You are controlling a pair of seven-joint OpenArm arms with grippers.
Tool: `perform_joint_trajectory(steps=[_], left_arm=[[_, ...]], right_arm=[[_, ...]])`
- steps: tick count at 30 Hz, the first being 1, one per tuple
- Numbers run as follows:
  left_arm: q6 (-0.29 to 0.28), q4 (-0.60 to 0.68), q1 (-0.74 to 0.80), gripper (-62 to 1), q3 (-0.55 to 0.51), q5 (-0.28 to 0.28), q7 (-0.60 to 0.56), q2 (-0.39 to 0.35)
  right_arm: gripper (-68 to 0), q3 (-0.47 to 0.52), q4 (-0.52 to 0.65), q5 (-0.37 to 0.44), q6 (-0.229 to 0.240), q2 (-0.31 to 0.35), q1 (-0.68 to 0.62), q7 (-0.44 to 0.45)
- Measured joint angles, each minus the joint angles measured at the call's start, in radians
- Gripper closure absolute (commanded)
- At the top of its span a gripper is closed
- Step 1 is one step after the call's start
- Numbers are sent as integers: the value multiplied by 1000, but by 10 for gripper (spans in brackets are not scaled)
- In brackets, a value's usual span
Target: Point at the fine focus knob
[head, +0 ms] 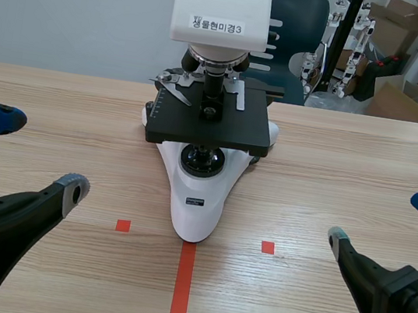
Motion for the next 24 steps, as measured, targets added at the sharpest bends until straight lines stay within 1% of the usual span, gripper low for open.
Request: perform_joint_trajectory(steps=[22,24], left_arm=[[0,0,0,-623,0,0,0,0],[0,0,0,-623,0,0,0,0]], right_arm=[[-679,0,0,0,0,0,0,0],[-679,0,0,0,-11,4,0,0]])
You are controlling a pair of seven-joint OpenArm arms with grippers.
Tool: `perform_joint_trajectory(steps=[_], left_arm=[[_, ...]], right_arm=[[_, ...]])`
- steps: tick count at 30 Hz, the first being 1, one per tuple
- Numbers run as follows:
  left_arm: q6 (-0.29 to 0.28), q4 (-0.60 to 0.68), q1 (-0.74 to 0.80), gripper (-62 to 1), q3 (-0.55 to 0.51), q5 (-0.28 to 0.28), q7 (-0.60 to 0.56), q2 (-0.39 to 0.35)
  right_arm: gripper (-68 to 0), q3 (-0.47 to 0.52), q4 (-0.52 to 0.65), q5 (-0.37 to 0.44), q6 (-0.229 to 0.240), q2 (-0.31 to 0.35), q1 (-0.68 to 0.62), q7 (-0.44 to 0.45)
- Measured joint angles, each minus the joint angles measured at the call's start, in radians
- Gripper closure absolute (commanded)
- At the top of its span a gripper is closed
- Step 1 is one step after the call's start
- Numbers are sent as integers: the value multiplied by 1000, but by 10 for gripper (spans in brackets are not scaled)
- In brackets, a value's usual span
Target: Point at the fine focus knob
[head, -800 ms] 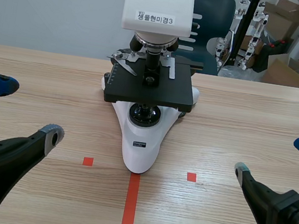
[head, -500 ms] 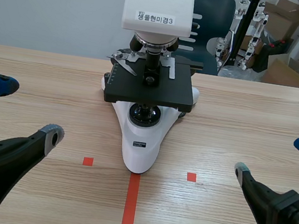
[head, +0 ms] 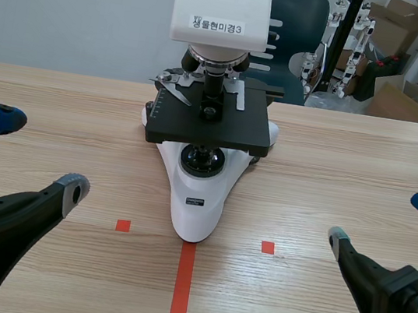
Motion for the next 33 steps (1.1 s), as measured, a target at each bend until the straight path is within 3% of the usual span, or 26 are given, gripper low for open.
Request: perform_joint_trajectory(steps=[2,5,8,15,23,28,33], left_arm=[[0,0,0,-623,0,0,0,0],[0,0,0,-623,0,0,0,0],[0,0,0,-623,0,0,0,0],[0,0,0,-623,0,0,0,0],[0,0,0,-623,0,0,0,0],[0,0,0,-623,0,0,0,0],[0,0,0,-623,0,0,0,0]], right_arm=[[-629,0,0,0,-25,7,0,0],[-447,0,0,0,-34,25,5,0],[-319,0,-21,1,-30,37,39,6],[-86,0,-216,0,-25,94,143,165],[-26,-24,-468,0,59,150,359,251],[-6,-130,-636,-7,93,166,525,279],[-6,-261,-751,-82,128,165,673,345]])
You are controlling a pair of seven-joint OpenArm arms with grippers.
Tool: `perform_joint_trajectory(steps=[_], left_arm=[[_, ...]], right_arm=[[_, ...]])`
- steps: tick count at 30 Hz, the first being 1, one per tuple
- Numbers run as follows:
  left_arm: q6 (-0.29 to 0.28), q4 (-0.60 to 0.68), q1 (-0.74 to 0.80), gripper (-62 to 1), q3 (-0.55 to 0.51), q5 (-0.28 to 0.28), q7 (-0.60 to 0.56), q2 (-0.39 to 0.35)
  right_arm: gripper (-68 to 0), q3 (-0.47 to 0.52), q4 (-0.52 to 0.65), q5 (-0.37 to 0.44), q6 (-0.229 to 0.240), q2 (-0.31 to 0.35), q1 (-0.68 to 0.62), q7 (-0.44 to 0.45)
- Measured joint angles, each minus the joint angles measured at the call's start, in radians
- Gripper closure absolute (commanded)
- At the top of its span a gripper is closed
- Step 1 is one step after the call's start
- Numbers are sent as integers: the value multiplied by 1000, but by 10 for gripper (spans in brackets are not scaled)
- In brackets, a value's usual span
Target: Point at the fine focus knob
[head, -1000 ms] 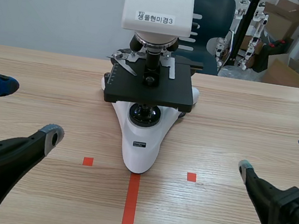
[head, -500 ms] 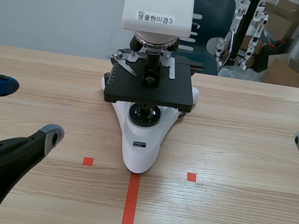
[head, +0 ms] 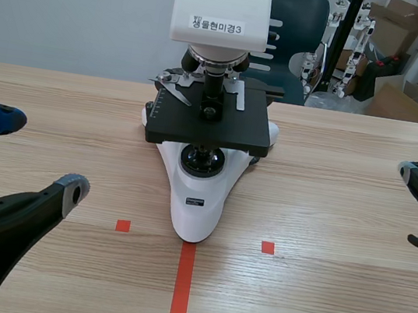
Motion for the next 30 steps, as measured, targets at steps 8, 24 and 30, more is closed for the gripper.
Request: perform_joint_trajectory(steps=[8,24,30], left_arm=[[0,0,0,-623,0,0,0,0],[0,0,0,-623,0,0,0,0],[0,0,0,-623,0,0,0,0]], right_arm=[[-6,-204,-17,-66,7,-13,163,42],[-6,-264,-347,-217,-154,-173,436,116],[-6,-265,-542,-183,-128,-171,582,148]])
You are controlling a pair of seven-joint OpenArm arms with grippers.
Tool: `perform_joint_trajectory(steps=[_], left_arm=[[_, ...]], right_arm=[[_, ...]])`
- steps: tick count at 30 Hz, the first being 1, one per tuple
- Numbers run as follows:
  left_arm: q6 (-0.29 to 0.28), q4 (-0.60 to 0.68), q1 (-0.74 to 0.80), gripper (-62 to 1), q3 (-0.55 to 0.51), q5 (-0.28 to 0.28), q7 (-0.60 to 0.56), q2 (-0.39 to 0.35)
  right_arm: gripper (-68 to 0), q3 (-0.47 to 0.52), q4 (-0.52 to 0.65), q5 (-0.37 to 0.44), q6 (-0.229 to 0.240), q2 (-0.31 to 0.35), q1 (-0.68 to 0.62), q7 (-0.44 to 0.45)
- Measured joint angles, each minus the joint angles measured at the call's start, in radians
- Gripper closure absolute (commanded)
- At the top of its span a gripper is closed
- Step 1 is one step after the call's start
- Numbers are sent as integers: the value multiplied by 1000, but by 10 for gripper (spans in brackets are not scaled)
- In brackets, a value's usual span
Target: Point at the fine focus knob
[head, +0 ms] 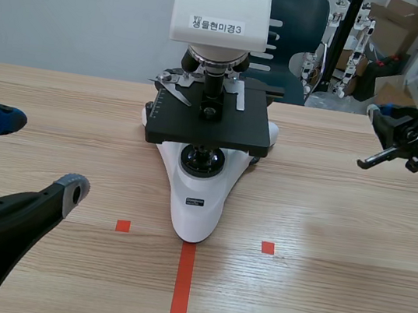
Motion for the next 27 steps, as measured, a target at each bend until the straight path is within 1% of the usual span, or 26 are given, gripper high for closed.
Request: perform_joint_trajectory(steps=[1,3,5,7,9,11,13,15,17,19,20,23,27], left_arm=[[0,0,0,-623,0,0,0,0],[0,0,0,-623,0,0,0,0],[0,0,0,-623,0,0,0,0],[0,0,0,-623,0,0,0,0],[0,0,0,-623,0,0,0,0],[0,0,0,-623,0,0,0,0],[0,0,0,-623,0,0,0,0],[0,0,0,-623,0,0,0,0],[0,0,0,-623,0,0,1,0],[0,0,0,-623,0,0,1,0],[0,0,0,-623,0,0,1,0],[0,0,0,-623,0,0,1,0],[0,0,0,-623,0,0,1,0]], right_arm=[[-6,0,-19,-8,12,1,17,7],[-6,0,-38,-54,42,0,46,7],[-6,0,-41,-89,38,-11,65,8],[-6,0,-41,-146,39,-28,78,9],[-6,-4,-41,-187,38,-50,86,10],[-6,-18,-41,-193,50,-68,89,11],[-6,-28,-39,-198,78,-80,89,29],[-6,-31,-38,-216,82,-85,89,33],[-6,-35,-38,-251,101,-82,93,53],[-6,-37,-38,-283,153,-79,103,55],[-6,-37,-38,-291,166,-79,105,63],[-6,-37,-37,-289,165,-69,108,97],[-6,-37,-37,-290,165,-45,108,95]])
